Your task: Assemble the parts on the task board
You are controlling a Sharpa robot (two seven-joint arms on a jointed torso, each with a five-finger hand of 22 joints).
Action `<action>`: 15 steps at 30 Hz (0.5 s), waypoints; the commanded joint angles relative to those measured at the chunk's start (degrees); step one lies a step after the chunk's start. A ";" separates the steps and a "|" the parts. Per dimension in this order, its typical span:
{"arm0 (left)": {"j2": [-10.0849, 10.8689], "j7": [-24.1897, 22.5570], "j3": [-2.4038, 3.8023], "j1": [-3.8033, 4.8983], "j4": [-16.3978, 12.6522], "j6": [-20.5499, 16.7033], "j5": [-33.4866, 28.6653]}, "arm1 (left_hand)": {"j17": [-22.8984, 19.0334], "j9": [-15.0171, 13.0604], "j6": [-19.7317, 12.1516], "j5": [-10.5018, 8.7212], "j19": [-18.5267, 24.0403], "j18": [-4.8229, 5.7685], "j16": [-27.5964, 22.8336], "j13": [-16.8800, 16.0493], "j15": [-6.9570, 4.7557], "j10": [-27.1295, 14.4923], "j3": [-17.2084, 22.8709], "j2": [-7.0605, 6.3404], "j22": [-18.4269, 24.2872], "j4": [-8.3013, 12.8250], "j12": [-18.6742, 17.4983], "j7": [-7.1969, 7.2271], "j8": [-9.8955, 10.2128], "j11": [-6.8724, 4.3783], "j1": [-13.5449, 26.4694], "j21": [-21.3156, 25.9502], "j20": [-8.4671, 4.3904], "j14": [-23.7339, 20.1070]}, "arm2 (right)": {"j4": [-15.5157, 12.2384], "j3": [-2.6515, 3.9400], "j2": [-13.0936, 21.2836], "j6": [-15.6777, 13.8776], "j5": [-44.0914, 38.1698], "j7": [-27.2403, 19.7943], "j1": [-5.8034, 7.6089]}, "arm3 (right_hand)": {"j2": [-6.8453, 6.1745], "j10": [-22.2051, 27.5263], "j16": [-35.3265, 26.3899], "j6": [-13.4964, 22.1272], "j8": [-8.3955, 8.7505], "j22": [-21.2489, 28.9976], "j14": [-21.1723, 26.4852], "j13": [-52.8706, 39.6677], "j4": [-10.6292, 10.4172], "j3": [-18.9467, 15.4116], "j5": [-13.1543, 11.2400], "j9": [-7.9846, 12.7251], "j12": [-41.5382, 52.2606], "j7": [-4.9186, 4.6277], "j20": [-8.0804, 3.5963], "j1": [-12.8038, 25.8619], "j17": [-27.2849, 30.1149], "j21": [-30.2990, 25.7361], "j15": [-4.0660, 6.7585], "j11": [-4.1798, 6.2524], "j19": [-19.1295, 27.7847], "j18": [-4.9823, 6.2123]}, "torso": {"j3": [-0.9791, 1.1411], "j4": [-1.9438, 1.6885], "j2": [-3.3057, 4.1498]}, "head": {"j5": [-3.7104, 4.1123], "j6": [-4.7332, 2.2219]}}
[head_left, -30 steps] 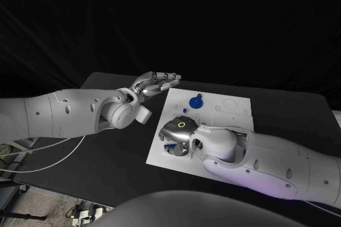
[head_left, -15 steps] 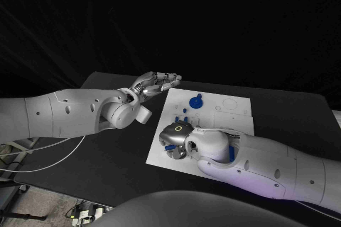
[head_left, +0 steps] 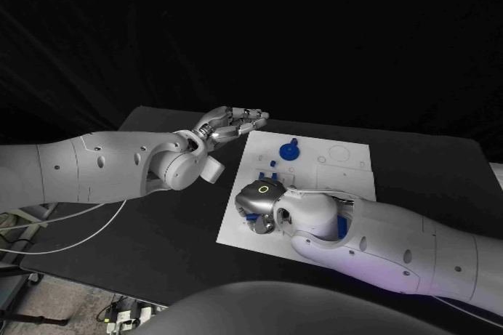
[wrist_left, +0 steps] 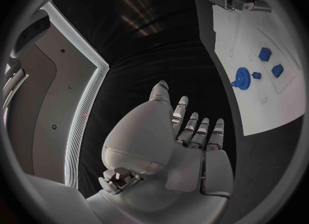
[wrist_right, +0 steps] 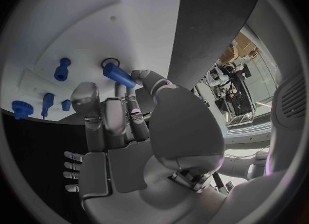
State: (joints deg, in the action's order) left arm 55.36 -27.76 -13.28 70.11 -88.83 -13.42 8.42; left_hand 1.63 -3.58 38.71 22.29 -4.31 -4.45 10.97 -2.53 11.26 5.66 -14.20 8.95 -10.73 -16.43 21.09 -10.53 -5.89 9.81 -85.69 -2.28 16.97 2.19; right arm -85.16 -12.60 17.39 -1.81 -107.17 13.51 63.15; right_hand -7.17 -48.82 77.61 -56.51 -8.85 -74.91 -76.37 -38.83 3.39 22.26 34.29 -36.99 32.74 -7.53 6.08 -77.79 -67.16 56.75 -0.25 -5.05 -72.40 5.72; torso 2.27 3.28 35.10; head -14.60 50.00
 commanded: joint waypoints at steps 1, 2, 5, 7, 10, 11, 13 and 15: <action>-0.13 -0.04 0.04 0.03 -0.07 1.17 0.33 | 0.09 -0.08 0.42 0.36 -0.62 0.77 0.35 -0.06 0.29 0.13 0.33 0.04 -0.40 0.00 0.21 -0.95 -0.27 0.47 -0.74 -0.44 -0.03 0.31 | -0.20 -0.20 1.18 -5.49 -0.48 -1.78 -0.21 | 0.99 -2.77 0.57 -0.13 -0.89 -6.70 -0.70 -0.17 0.58 -0.29 -0.03 -1.00 0.70 0.38 -0.30 -1.31 -0.73 1.46 0.51 1.56 -0.55 0.79 | 0.03 -0.02 0.01 | -0.17 0.00; -0.11 0.01 0.04 0.03 -0.08 1.19 0.33 | 0.09 -0.08 0.46 0.38 -0.80 0.74 0.38 -0.06 0.29 0.18 0.35 0.06 -0.70 -0.01 0.27 -0.98 -0.31 0.50 -0.80 -0.55 -0.04 0.32 | -0.56 -0.20 1.61 -7.06 -0.29 -2.29 -0.21 | 1.16 -3.42 0.83 -0.39 -1.43 -6.86 -1.06 -0.18 0.77 -0.43 -0.02 -1.65 0.89 0.40 -0.36 -1.46 -1.12 2.29 0.64 1.71 -0.93 0.67 | 0.03 -0.01 0.01 | -0.31 0.00; 0.00 0.28 0.04 0.03 -0.17 1.26 0.33 | 0.16 -0.10 0.85 0.41 -1.56 0.61 0.93 -0.09 0.26 0.49 0.38 0.14 -1.64 -0.06 0.63 -1.18 -0.59 0.75 -1.15 -0.99 -0.06 0.60 | -2.38 -0.12 3.37 -11.56 1.42 -3.90 -0.04 | 1.54 -4.72 1.16 -0.67 -2.66 -7.07 -1.64 0.00 1.06 -0.78 -0.62 -3.41 0.99 0.49 -0.52 -1.55 -1.61 3.69 0.87 1.92 -1.46 0.47 | 0.03 -0.04 -0.01 | -0.53 0.00; 0.08 0.44 0.04 0.03 -0.22 1.19 0.33 | 0.24 -0.12 1.22 0.44 -2.19 0.53 1.58 -0.19 0.34 1.19 0.38 0.23 -2.35 -0.11 1.53 -1.36 -0.86 0.98 -1.36 -1.35 -0.08 1.01 | -3.84 0.05 4.59 -13.87 3.48 -4.81 0.34 | 1.60 -5.11 1.30 -0.73 -2.94 -7.18 -1.85 0.04 1.21 -0.78 -0.67 -3.83 1.04 0.45 -0.56 -1.71 -1.84 4.22 0.89 2.00 -1.68 0.39 | 0.03 -0.02 0.01 | -0.53 0.00; 0.10 0.68 0.04 0.03 -0.21 1.05 0.33 | 0.53 -0.33 3.49 0.50 -4.30 0.16 3.91 -0.59 0.56 4.63 0.33 0.50 -4.68 -0.16 5.21 -1.90 -1.99 1.73 -1.68 -2.60 -0.14 2.77 | -6.19 0.34 6.58 -17.08 6.25 -6.06 1.26 | 1.62 -5.50 1.57 -0.80 -3.18 -7.34 -2.22 0.10 1.30 -0.82 -0.79 -4.23 1.07 0.42 -0.60 -1.79 -2.27 5.00 0.91 2.01 -2.06 0.26 | 0.00 0.00 -0.02 | -0.54 0.00; 0.09 0.75 0.04 0.03 -0.20 1.05 0.33 | 0.65 -0.35 3.72 0.51 -4.95 -0.01 4.83 -0.73 0.70 5.92 0.30 0.58 -5.33 -0.17 6.51 -2.02 -2.29 1.93 -1.72 -2.98 -0.16 3.52 | -6.89 0.41 7.20 -18.02 7.29 -6.48 1.63 | 1.61 -5.59 1.58 -0.81 -3.24 -7.36 -2.25 0.12 1.29 -0.85 -0.91 -4.33 1.06 0.42 -0.60 -1.77 -2.27 5.13 0.92 2.02 -2.11 0.24 | 0.00 -0.01 -0.03 | -0.63 0.00; 0.06 0.98 0.04 0.03 -0.16 1.09 0.40 | 1.07 -0.36 4.16 0.51 -7.05 -0.80 8.17 -1.19 1.06 10.35 0.16 0.79 -7.36 -0.21 10.63 -2.33 -3.06 2.44 -1.68 -4.23 -0.21 6.57 | -8.61 0.56 8.79 -20.18 10.41 -7.64 2.62 | 1.62 -5.83 1.79 -0.90 -3.40 -7.51 -2.53 0.17 1.27 -0.88 -1.12 -4.57 1.07 0.46 -0.61 -1.77 -2.62 5.76 0.95 2.08 -2.44 0.13 | 0.00 -0.01 -0.04 | -0.65 0.00; -0.02 1.18 0.04 0.03 -0.09 1.22 0.64 | 1.68 -0.36 4.57 0.51 -10.43 -2.26 13.05 -1.30 1.46 13.98 -0.11 1.03 -10.33 -0.27 11.85 -2.54 -3.98 2.86 -1.42 -6.24 -0.29 11.58 | -10.18 0.68 10.34 -22.03 13.59 -8.75 3.58 | 1.61 -6.00 2.03 -0.93 -3.50 -7.63 -2.83 0.22 1.21 -0.92 -1.24 -4.75 1.06 0.50 -0.63 -1.71 -3.02 6.30 0.98 2.13 -2.73 0.04 | 0.00 0.06 -0.07 | -0.73 0.00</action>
State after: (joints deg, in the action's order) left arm 55.48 -26.90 -13.28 70.11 -88.86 -13.22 8.50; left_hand 3.17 -3.88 42.91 22.50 -13.86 -6.00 22.72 -3.80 12.57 18.56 -14.04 9.65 -20.27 -16.59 32.48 -11.25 -9.60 12.52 -86.99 -8.00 16.71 12.45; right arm -94.49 -11.96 27.20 -17.32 -100.34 8.49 66.39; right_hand -5.90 -50.62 79.36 -57.10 -11.98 -74.91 -78.74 -38.49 4.26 21.42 33.23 -41.69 33.48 -6.95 5.51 -79.06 -70.05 62.73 0.65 -6.84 -74.67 5.72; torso 2.29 3.27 35.07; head -15.25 50.00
